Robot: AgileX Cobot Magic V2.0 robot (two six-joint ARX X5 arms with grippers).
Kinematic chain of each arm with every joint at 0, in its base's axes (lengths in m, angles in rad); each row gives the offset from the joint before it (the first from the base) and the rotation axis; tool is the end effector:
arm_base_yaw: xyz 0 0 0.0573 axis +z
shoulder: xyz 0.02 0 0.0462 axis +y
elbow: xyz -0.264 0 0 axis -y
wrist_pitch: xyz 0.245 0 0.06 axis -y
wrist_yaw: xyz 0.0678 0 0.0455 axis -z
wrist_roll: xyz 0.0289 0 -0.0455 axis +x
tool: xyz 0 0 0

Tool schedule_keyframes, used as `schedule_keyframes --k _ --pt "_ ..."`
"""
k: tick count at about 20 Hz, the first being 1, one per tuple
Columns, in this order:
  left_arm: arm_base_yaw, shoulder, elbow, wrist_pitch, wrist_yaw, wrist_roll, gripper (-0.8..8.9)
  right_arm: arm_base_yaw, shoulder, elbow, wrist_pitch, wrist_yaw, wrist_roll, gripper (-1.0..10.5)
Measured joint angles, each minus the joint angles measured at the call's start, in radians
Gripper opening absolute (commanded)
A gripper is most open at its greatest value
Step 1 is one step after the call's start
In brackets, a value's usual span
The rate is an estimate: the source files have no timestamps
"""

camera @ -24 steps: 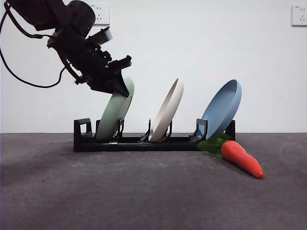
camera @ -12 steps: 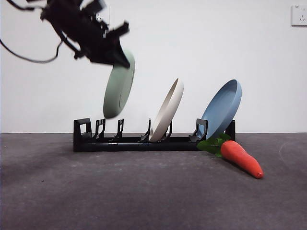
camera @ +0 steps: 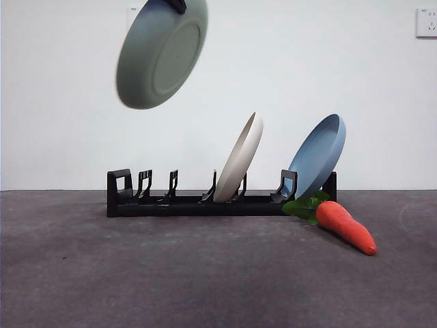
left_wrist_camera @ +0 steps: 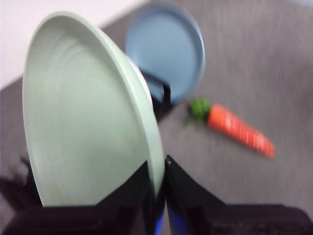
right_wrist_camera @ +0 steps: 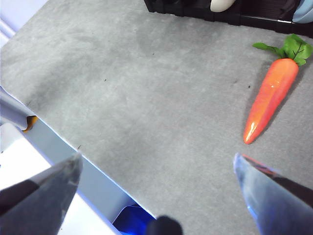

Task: Take the green plate from the plate rack,put the plate on the table,take the carrot from the table,put the carrot in the plate

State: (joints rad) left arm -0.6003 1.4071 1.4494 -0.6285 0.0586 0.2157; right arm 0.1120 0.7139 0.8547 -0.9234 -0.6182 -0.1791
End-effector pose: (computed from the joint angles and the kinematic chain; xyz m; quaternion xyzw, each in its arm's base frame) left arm 0.2464 -0.1707 0.3808 0.1744 0.2434 -0.3379 0.8923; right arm 0.1168 0.0300 0.3057 0.0179 0.3382 0.3618 0.8686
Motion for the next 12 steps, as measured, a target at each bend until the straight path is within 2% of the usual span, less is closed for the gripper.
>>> schedule_keyframes --k 2,4,7,12 --pt "-0.088 0.013 -0.013 -0.093 -0.082 0.044 -0.06 0.000 0.000 0.000 0.000 0.000 0.000 6.3" --pt "-0.175 0.016 -0.060 -0.090 -0.163 0.066 -0.06 0.000 0.001 0.000 0.000 0.000 0.000 6.3" --pt "-0.286 0.016 -0.172 -0.016 -0.277 0.093 -0.06 0.000 0.001 0.000 0.000 0.000 0.000 6.3" --pt "-0.365 0.079 -0.375 0.174 -0.368 0.173 -0.06 0.000 0.001 0.000 0.000 0.000 0.000 6.3"
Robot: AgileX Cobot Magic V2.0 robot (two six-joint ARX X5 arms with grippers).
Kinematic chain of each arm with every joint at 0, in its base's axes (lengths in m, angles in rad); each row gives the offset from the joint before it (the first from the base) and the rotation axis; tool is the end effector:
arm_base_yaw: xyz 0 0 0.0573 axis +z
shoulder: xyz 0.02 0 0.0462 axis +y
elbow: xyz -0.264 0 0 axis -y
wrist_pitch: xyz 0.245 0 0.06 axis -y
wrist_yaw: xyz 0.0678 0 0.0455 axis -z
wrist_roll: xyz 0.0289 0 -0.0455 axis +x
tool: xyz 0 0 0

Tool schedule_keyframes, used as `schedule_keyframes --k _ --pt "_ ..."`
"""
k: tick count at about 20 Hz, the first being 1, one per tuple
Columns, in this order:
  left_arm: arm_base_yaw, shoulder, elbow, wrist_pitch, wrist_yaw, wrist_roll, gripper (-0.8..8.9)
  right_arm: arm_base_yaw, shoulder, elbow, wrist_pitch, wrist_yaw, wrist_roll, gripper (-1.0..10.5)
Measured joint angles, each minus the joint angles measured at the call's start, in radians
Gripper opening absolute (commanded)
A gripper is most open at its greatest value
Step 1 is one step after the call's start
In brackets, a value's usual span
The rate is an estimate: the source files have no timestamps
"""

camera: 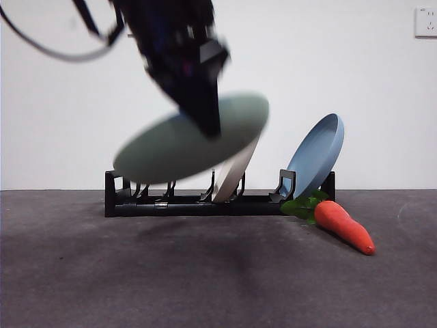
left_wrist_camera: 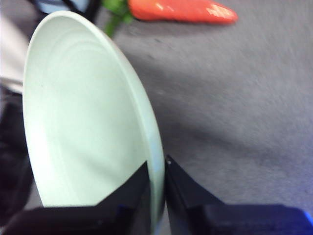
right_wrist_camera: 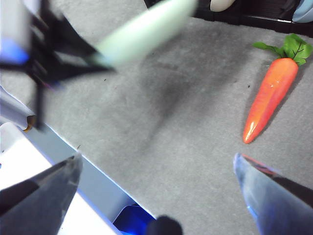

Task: Take the green plate from the plate rack,put the plate on the table,take the carrot from the table,put the carrot in the plate

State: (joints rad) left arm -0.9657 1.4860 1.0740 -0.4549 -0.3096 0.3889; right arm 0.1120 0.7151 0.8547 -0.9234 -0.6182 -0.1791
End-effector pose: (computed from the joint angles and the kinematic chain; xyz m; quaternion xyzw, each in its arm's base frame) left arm 0.1824 -0.2482 0.2508 0.4113 0.2746 -0.3521 0.7946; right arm 0.1170 0.0300 0.3056 0.0181 0.3388 0.3617 0.8684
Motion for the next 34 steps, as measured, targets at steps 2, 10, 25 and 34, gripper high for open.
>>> schedule_keyframes --k 2,10,25,34 --pt "-0.026 0.048 -0.047 0.068 -0.014 0.028 -0.06 0.000 0.000 0.000 0.000 0.000 0.000 6.3" --pt "-0.058 0.281 -0.055 0.158 -0.130 0.093 -0.06 0.000 0.000 0.000 0.000 0.000 0.000 6.3" --pt "-0.075 0.249 -0.033 0.019 -0.047 -0.082 3.28 0.000 0.091 0.000 0.081 0.054 0.003 6.3" --pt "-0.092 -0.270 0.069 -0.025 0.120 -0.421 3.28 0.033 0.448 0.000 0.471 0.225 0.079 6.3"
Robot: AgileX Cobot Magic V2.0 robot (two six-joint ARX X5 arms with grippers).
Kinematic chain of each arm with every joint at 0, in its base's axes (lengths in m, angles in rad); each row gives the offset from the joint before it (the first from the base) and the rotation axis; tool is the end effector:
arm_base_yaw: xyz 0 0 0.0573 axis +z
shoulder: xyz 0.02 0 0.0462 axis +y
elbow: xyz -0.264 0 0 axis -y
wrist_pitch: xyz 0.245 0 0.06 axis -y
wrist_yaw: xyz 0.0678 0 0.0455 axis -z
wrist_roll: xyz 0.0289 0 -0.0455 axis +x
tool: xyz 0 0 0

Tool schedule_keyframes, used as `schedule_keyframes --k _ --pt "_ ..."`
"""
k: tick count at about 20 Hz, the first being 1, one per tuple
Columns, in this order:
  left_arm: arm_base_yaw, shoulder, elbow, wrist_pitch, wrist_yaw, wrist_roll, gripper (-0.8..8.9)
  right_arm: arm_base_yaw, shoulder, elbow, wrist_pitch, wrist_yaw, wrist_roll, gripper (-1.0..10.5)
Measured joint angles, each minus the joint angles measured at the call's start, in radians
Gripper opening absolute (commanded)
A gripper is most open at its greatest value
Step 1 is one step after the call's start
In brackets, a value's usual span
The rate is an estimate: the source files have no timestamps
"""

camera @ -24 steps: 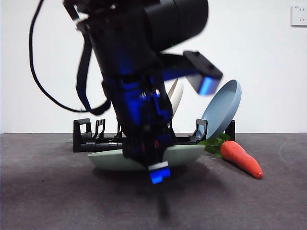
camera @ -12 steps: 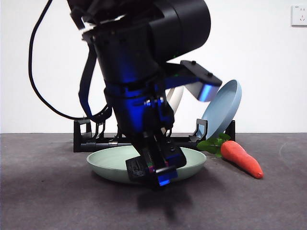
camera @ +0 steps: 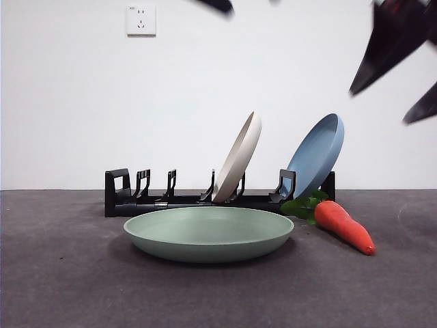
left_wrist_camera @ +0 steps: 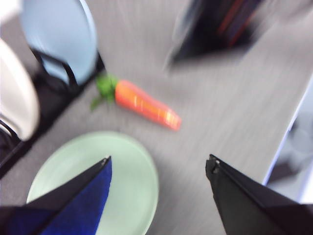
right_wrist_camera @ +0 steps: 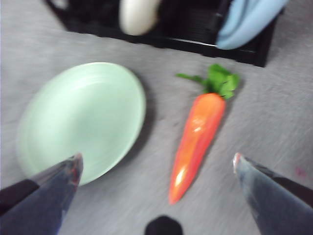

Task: Take the green plate from the plate rack,put the plate on the table,take the carrot from the table,put the carrot in the plate

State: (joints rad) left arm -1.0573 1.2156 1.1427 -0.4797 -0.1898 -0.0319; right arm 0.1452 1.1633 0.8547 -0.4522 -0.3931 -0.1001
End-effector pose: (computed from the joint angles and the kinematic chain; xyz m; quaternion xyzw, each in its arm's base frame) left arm 0.1319 -0.2227 0.3425 0.1453 0.2279 -0.4008 0.8754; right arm 0.2314 0.0450 0.2635 0.0011 0.3556 0.2650 0.8963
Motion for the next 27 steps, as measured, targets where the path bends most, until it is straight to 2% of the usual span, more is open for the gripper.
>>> schedule_keyframes --k 4,8,12,15,17,21,23,25,27 --pt "0.000 -0.173 0.000 -0.020 0.011 -0.071 3.28 0.058 0.191 0.000 0.180 0.113 0.011 6.3" --pt "0.000 -0.245 0.000 -0.067 0.014 -0.110 3.28 0.100 0.351 0.000 0.326 0.211 0.011 6.3" --pt "0.000 -0.254 0.000 -0.105 0.014 -0.126 3.28 0.106 0.473 0.000 0.432 0.241 0.014 6.2" --pt "0.000 -0.254 -0.001 -0.111 0.014 -0.127 3.28 0.107 0.525 0.000 0.476 0.265 0.026 5.5" --pt "0.000 -0.254 -0.001 -0.110 0.014 -0.127 3.28 0.108 0.552 0.000 0.484 0.266 0.034 4.4" --pt "0.000 -0.254 -0.001 -0.111 0.013 -0.127 3.28 0.110 0.569 0.000 0.481 0.262 0.046 1.2" --pt "0.000 -0.254 -0.002 -0.111 0.013 -0.127 3.27 0.110 0.569 0.000 0.474 0.233 0.052 -0.1" --pt "0.000 -0.254 -0.002 -0.111 0.013 -0.127 3.27 0.110 0.568 0.000 0.459 0.189 0.056 -0.1" --pt "0.000 -0.254 -0.002 -0.111 0.013 -0.127 3.27 0.111 0.538 0.000 0.415 0.184 0.068 -0.1"
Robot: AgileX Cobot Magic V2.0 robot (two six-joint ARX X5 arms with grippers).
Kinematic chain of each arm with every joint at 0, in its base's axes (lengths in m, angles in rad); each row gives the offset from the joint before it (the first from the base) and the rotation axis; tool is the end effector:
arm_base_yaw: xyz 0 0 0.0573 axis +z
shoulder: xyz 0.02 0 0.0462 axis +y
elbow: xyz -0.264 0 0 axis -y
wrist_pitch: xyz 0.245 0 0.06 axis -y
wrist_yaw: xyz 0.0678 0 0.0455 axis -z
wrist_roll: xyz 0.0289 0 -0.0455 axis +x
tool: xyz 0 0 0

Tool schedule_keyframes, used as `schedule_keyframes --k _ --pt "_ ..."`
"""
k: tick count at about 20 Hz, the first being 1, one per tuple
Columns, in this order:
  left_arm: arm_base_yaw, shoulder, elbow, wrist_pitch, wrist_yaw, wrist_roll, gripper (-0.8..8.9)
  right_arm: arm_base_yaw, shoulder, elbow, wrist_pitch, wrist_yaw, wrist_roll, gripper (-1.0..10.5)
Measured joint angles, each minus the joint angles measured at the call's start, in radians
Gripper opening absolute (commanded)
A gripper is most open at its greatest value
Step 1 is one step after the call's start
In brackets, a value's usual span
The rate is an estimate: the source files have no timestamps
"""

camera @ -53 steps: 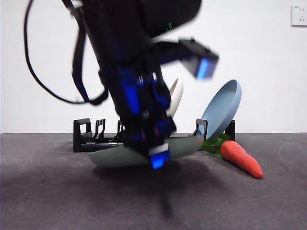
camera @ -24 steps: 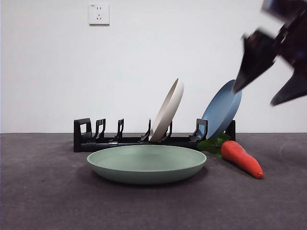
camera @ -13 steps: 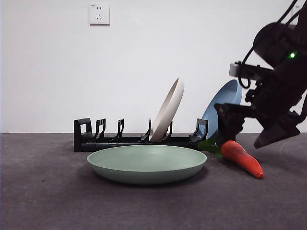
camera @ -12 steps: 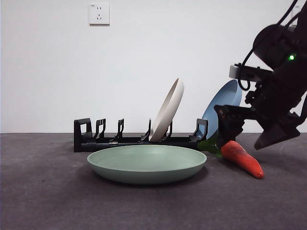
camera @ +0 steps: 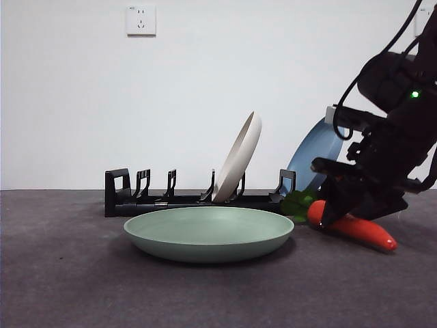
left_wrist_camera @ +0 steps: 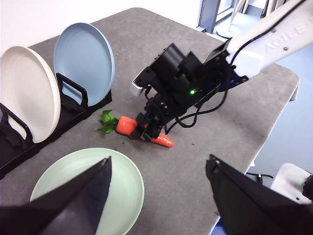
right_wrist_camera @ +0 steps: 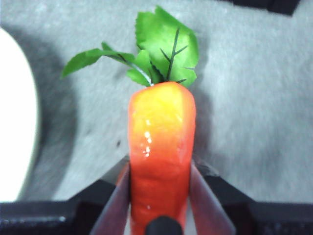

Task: Take the green plate from the plate rack,put the plate on the table,take the carrot from the table,put the carrot in the plate

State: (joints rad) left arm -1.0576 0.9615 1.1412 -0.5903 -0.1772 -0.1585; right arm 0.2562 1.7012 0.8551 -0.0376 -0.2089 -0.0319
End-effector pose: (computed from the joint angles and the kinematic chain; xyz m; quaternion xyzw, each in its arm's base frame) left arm 0.0965 -0.1608 0.3844 0.0475 0.1987 -0.4027 0.8922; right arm 0.3106 0.0875 0.1473 -0.0241 0.4241 0.2151 0.8794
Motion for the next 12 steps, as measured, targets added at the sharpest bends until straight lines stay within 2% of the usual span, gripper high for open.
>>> schedule_keyframes --k 3,6,8,12 --pt "0.000 0.000 0.000 0.000 0.000 0.000 3.27 0.035 -0.151 0.000 -0.069 0.001 0.013 -0.1" --pt "0.000 0.000 0.000 0.000 0.000 0.000 3.26 0.117 -0.266 0.002 -0.070 0.001 0.040 -0.1" --pt "0.000 0.000 0.000 0.000 0.000 0.000 3.22 0.196 -0.280 0.003 -0.036 0.006 0.071 -0.1" --pt "0.000 0.000 0.000 -0.020 0.000 0.000 3.22 0.376 -0.206 0.003 0.093 0.120 0.114 -0.1"
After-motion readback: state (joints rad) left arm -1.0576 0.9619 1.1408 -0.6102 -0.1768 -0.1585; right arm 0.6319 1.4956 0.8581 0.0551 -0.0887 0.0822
